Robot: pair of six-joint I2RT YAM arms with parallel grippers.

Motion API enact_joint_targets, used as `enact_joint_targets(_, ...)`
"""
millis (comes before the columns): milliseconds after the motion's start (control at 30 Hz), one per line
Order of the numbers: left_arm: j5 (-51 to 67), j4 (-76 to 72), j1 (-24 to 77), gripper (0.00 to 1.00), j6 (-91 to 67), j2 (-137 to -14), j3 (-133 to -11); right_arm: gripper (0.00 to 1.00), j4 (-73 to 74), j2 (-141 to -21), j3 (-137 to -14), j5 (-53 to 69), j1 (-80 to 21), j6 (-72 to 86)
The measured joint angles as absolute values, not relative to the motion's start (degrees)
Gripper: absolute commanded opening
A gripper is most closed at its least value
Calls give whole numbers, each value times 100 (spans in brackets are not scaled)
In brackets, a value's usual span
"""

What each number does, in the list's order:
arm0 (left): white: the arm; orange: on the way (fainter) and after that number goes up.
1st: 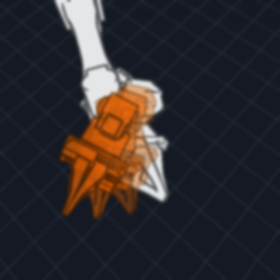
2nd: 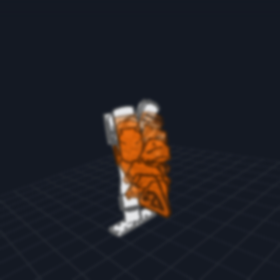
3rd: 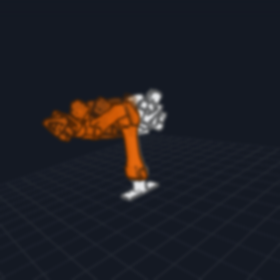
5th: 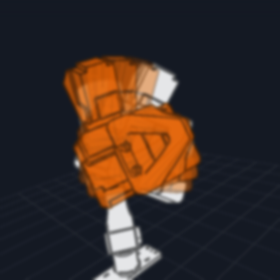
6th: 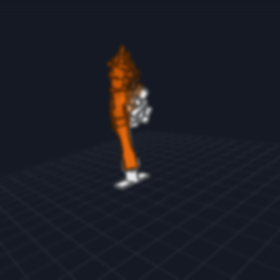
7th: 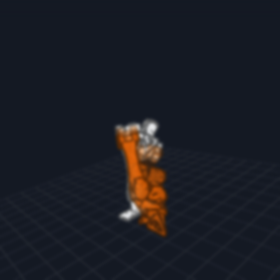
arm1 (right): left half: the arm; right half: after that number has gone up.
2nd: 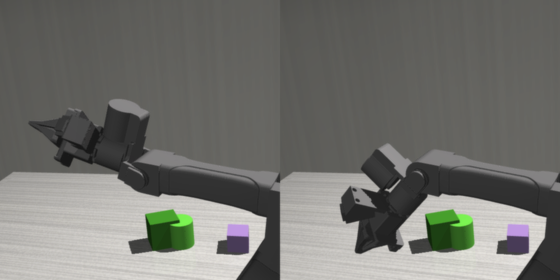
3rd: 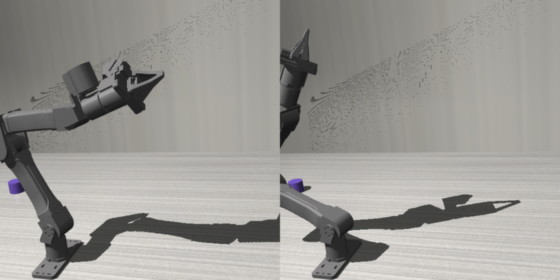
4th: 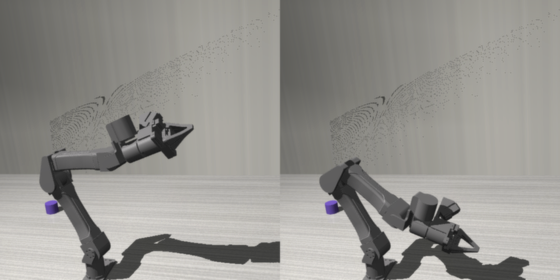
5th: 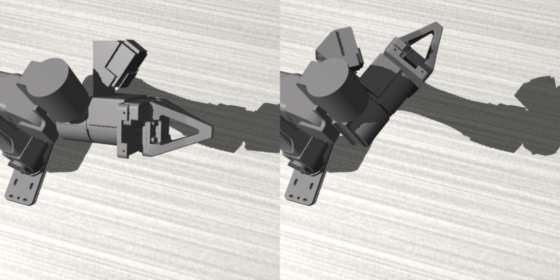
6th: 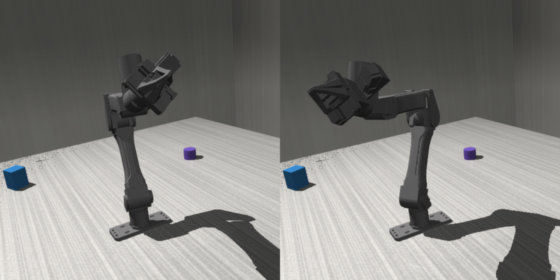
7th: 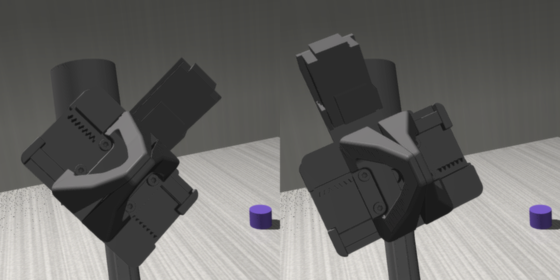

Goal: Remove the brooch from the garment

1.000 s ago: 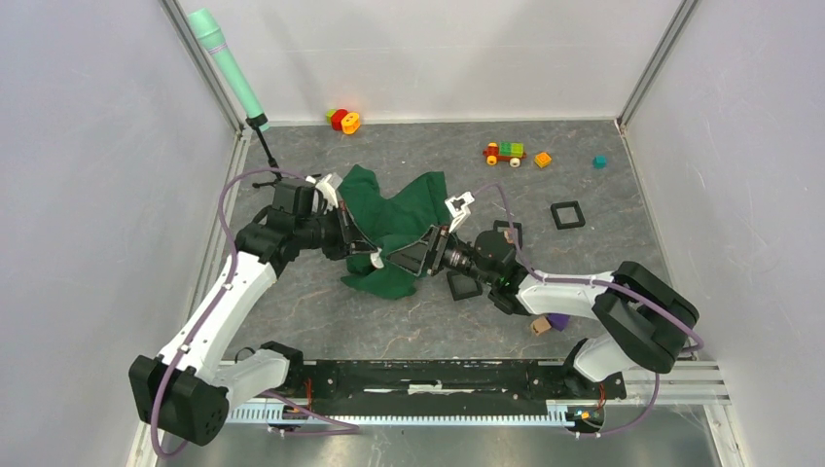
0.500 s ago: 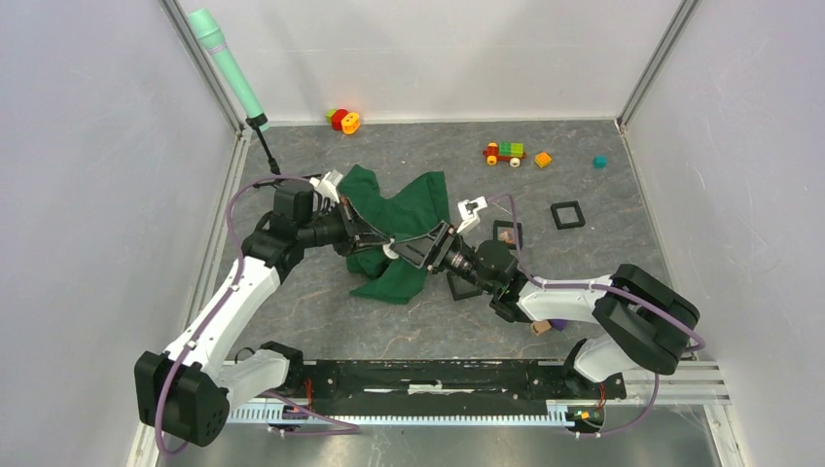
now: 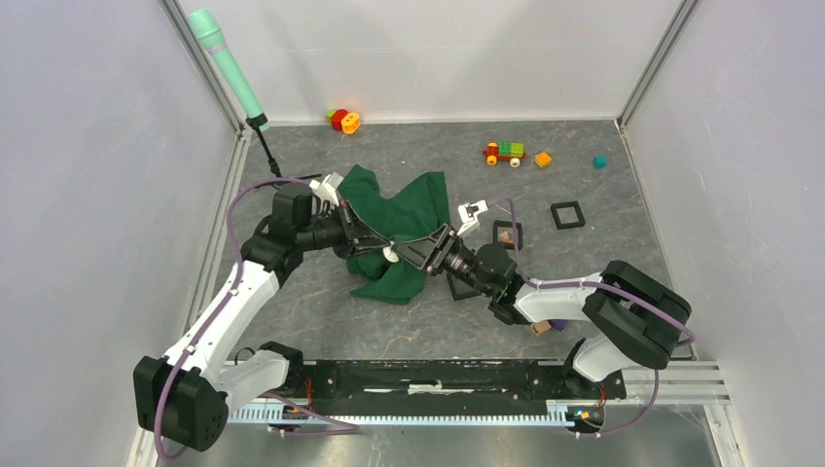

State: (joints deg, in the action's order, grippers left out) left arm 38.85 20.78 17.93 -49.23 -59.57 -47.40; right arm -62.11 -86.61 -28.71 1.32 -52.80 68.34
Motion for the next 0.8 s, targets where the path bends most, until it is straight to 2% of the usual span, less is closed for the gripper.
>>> enact_joint_targets(367, 3911, 2075, 1741, 2, -4919, -5957, -4713, 42, -6226, -8803, -2995, 145, -5306, 6790)
enact_joint_targets(500, 3874, 2091, 1730, 2, -4915, -5957, -4713, 33, -6173, -8812, -3052, 165, -5315, 6707)
enact_joint_targets(733, 3754, 2178, 1726, 2, -4856, -5961, -4713, 33, -6025, -8805, -3096, 174, -5328, 6455)
enact_joint_targets(767, 3750, 2204, 1726, 2, -4849, -5964, -4713, 35, -5996, -8794, -3096, 180, -5332, 6420)
enact_joint_targets(800, 3750, 2237, 1726, 2, -4834, -5966, -4713, 42, -5937, -8770, -3096, 183, -5343, 6375)
